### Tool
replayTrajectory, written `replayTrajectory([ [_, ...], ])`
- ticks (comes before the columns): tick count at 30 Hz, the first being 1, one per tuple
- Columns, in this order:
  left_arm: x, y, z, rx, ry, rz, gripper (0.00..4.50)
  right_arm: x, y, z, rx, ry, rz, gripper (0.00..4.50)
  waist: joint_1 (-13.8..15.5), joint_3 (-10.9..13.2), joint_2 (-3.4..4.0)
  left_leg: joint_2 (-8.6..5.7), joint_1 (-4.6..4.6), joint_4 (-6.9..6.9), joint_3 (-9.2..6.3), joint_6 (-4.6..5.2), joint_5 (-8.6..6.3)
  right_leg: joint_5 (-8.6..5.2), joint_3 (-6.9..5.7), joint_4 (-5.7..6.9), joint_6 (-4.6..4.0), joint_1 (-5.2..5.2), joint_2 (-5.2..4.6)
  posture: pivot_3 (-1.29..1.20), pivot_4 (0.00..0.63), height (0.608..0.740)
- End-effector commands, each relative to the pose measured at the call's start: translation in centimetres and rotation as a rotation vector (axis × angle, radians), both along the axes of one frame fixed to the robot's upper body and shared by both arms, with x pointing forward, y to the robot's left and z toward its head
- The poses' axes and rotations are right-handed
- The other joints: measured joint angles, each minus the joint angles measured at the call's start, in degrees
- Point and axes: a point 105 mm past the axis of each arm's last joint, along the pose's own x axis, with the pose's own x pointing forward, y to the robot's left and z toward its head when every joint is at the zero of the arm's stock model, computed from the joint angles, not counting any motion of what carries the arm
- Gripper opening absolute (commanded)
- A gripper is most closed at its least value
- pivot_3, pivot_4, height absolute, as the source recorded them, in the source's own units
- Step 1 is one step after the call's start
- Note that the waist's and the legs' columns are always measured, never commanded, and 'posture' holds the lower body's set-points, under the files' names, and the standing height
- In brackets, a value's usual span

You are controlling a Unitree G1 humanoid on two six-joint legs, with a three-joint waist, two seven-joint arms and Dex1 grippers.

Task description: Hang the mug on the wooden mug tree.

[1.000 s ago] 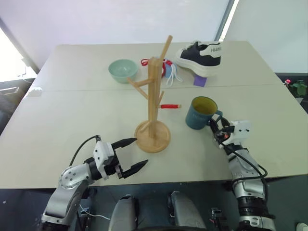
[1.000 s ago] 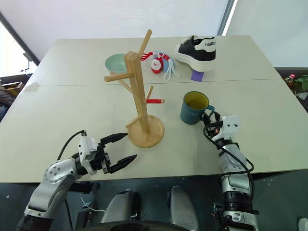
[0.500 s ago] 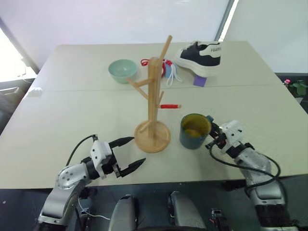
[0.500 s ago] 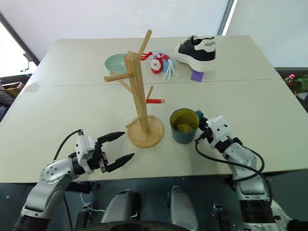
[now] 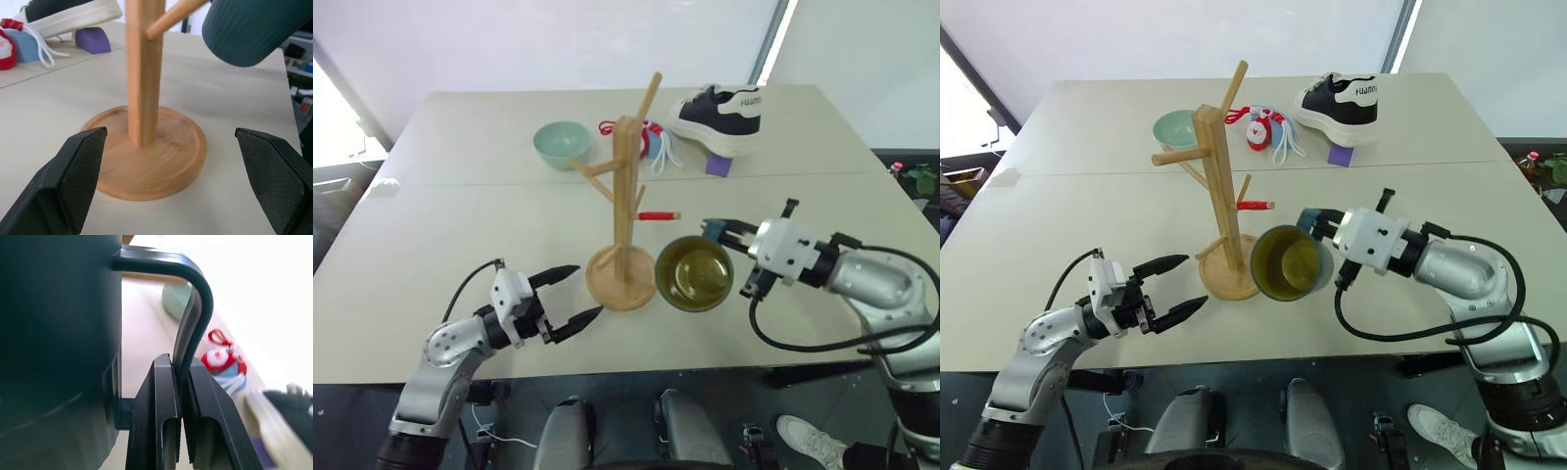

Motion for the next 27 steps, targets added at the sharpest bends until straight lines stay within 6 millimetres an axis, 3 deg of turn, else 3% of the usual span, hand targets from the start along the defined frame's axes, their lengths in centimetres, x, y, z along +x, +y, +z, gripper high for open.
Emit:
replayTrajectory([
  [1,0.5,1.3,2.7,-0.054,-0.055,0.012,4.50,-0.4,1.0,2.0,0.005,-0.043,0.037,0.04,0.1,0.0,-0.02,0.00,-0.03,0.00,-0.01,0.00,0.00,0.00,-0.01,-0.01,0.00,-0.01,-0.02,0.00,0.150,0.740],
  [8,0.2,2.1,4.6,-0.041,-0.056,-0.034,4.50,-0.7,2.1,2.8,-0.018,-0.045,0.088,0.04,0.0,0.0,-0.03,0.00,-0.03,0.00,0.00,0.00,0.00,0.00,-0.02,-0.03,-0.01,0.00,-0.06,0.00,0.150,0.740],
  [19,-1.1,0.8,7.6,-0.078,-0.030,-0.158,4.50,-0.2,3.3,2.8,-0.039,-0.040,0.109,0.04,-0.1,0.0,-0.04,0.00,-0.03,0.00,-0.01,0.00,0.00,0.00,-0.02,-0.02,-0.01,-0.01,-0.06,0.00,0.150,0.740],
  [27,-1.5,-0.1,8.5,-0.090,-0.034,-0.181,4.50,0.7,4.0,2.2,-0.083,-0.030,0.111,0.04,-0.1,0.0,-0.04,-0.02,-0.02,0.00,0.00,0.00,0.00,0.00,-0.02,-0.02,-0.01,-0.01,-0.04,0.00,0.150,0.740],
])
